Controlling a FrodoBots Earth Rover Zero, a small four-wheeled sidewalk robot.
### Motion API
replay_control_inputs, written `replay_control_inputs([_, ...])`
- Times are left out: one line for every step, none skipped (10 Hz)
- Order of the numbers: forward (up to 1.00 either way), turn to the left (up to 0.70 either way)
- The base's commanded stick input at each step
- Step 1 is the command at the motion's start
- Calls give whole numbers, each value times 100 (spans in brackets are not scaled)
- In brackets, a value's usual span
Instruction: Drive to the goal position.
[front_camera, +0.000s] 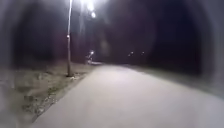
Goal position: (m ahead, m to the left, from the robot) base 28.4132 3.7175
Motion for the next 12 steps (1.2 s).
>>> replay_control_inputs([100, 0])
replay_control_inputs([100, 0])
replay_control_inputs([100, 0])
replay_control_inputs([100, 0])
replay_control_inputs([100, 0])
replay_control_inputs([100, 0])
replay_control_inputs([100, 0])
replay_control_inputs([100, 0])
replay_control_inputs([100, 0])
replay_control_inputs([100, 0])
replay_control_inputs([100, 0])
replay_control_inputs([100, 0])
